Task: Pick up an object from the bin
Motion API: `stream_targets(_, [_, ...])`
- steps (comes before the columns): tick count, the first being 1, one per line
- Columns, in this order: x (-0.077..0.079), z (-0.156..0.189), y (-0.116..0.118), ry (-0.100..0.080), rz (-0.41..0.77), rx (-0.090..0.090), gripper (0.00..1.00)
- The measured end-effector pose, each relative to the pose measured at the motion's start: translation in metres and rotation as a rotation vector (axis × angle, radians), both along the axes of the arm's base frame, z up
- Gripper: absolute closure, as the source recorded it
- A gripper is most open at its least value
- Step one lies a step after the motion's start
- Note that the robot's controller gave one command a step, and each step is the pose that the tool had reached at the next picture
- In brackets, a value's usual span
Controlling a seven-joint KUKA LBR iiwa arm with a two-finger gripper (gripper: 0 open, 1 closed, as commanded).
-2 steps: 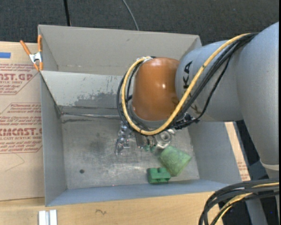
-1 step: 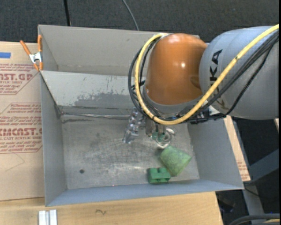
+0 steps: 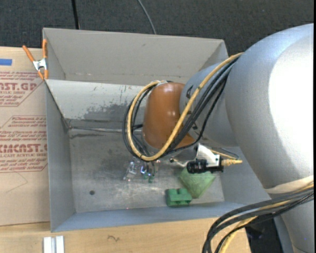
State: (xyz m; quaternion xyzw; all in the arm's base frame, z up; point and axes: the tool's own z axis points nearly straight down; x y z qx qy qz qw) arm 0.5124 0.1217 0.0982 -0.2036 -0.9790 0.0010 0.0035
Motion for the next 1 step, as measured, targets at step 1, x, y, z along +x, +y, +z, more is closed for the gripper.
stream_targets(1, [0.0017, 0.0035, 0.0003, -0.006, 0.0, 0.001, 0.0])
